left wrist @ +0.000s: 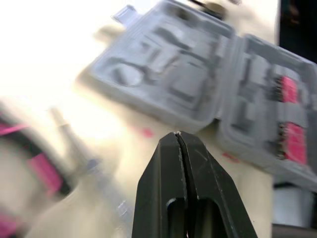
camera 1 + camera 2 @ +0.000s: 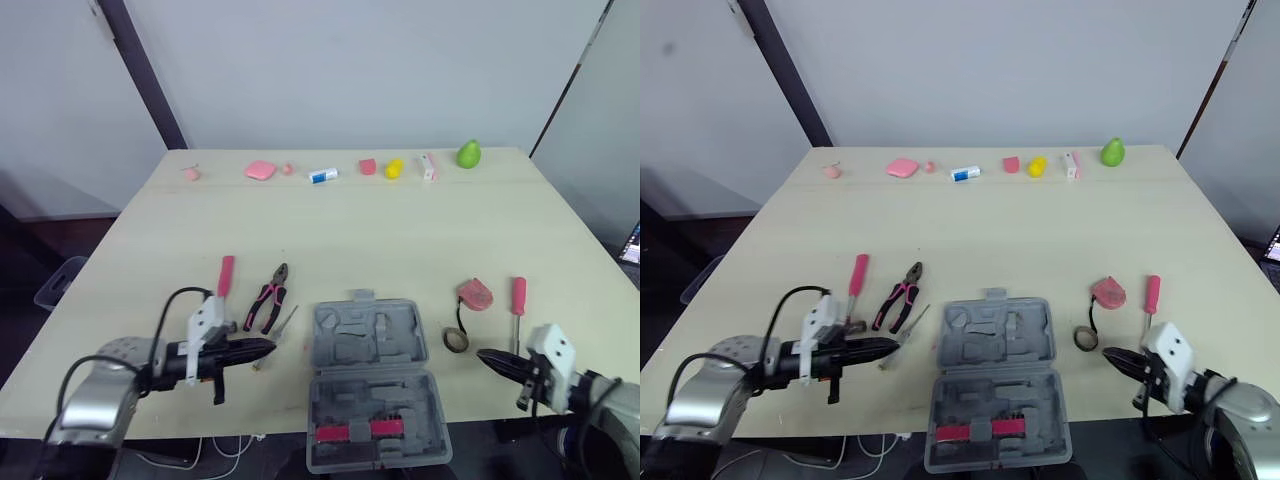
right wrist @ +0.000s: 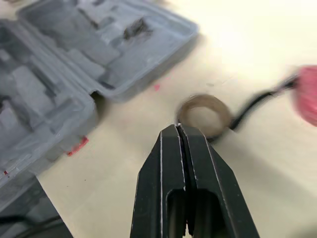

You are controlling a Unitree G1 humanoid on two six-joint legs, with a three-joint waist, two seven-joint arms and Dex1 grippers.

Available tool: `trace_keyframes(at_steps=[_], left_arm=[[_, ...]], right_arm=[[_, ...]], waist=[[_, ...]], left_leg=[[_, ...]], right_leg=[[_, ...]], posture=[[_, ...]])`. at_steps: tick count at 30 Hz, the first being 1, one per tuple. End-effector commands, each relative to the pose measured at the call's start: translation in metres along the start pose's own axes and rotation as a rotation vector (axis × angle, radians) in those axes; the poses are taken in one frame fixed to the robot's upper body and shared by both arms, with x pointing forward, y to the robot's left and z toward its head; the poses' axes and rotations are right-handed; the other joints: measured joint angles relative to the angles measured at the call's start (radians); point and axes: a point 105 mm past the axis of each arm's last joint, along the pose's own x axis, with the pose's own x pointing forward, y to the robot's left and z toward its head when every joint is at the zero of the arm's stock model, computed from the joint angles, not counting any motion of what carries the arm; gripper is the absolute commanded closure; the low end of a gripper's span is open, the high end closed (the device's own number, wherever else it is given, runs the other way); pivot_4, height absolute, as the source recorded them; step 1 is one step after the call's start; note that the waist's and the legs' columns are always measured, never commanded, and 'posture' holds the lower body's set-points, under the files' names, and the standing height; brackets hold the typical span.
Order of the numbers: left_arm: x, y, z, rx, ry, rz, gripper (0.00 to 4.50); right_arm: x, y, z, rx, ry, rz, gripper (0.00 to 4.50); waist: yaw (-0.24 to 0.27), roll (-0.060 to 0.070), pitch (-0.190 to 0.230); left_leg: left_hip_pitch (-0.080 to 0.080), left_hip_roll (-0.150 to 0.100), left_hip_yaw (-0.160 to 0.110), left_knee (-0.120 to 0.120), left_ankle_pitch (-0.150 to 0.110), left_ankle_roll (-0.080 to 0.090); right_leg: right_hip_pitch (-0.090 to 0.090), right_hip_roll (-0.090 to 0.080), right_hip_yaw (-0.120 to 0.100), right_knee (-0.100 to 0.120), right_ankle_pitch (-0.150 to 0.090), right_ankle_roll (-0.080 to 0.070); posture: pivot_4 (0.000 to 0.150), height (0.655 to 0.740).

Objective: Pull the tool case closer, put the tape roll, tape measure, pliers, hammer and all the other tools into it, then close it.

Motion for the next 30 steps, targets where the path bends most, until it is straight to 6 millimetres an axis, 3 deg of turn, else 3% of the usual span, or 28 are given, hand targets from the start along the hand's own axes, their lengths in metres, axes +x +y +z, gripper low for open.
trace_keyframes(at_steps=[1, 3, 6, 8, 12, 13, 14, 25, 30], left_arm=[[-0.029, 0.012, 0.004, 0.011, -0.06, 0.152, 4.49], [-0.043, 0.016, -0.002, -0.008, -0.068, 0.224, 3.98], [-0.07, 0.016, -0.022, -0.048, -0.041, 0.337, 2.8], [-0.08, 0.012, -0.03, -0.061, -0.025, 0.373, 2.12], [-0.089, 0.001, -0.042, -0.099, -0.017, 0.41, 0.23], [-0.09, -0.001, -0.044, -0.104, -0.016, 0.416, 0.0], [-0.09, -0.003, -0.045, -0.106, -0.016, 0.418, 0.0], [-0.082, -0.003, -0.031, -0.088, -0.032, 0.369, 0.0], [-0.074, -0.003, -0.014, -0.04, -0.062, 0.329, 0.0]], right_arm=[[-0.022, -0.008, 0.007, -0.012, -0.064, -0.073, 4.5], [-0.032, -0.009, 0.004, 0.001, -0.068, -0.093, 4.5], [-0.051, -0.012, -0.005, 0.019, -0.059, -0.137, 3.73], [-0.06, -0.013, -0.009, 0.027, -0.053, -0.156, 2.96], [-0.071, -0.016, -0.019, 0.056, -0.042, -0.215, 1.05], [-0.072, -0.016, -0.02, 0.059, -0.041, -0.221, 0.53], [-0.072, -0.016, -0.02, 0.058, -0.04, -0.225, 0.04], [-0.065, -0.016, -0.014, 0.043, -0.036, -0.199, 0.04], [-0.058, -0.017, -0.008, 0.031, -0.036, -0.157, 0.04]], waist=[[0.0, 0.0, 0.0], [-0.001, 0.0, 0.0], [-0.002, 0.0, 0.0], [-0.002, 0.0, 0.0], [0.0, -0.001, 0.0], [0.0, -0.001, -0.001], [0.001, -0.001, -0.001], [0.0, -0.001, -0.001], [0.0, -0.001, -0.001]], left_leg=[[0.0, 0.0, 0.0, 0.0, 0.0, 0.0], [0.001, 0.001, 0.0, 0.0, 0.0, 0.0], [0.002, 0.001, 0.0, 0.0, 0.0, 0.0], [0.004, 0.002, 0.001, 0.0, 0.0, 0.0], [0.004, 0.006, 0.001, -0.002, 0.0, 0.0], [0.004, 0.006, 0.001, -0.002, 0.0, 0.0], [0.004, 0.006, 0.001, -0.002, 0.0, 0.0], [0.005, 0.007, 0.002, -0.002, 0.0, 0.0], [0.005, 0.007, 0.003, -0.002, 0.0, 0.0]], right_leg=[[0.0, 0.0, 0.0, -0.001, 0.0, 0.0], [0.0, 0.0, 0.0, -0.001, -0.001, -0.002], [0.002, -0.001, 0.001, -0.002, -0.002, -0.003], [0.002, -0.001, 0.001, -0.003, -0.002, -0.003], [0.004, -0.001, 0.001, -0.006, -0.002, -0.004], [0.004, -0.001, 0.001, -0.006, -0.002, -0.003], [0.004, -0.001, 0.001, -0.006, -0.002, -0.003], [0.004, 0.0, 0.001, -0.006, -0.002, -0.004], [0.004, 0.0, 0.001, -0.006, -0.002, -0.004]], posture=[[0.15, 0.74], [0.15, 0.74], [0.15, 0.74], [0.15, 0.74], [0.15, 0.74], [0.15, 0.74], [0.15, 0.74], [0.15, 0.74], [0.15, 0.74]])
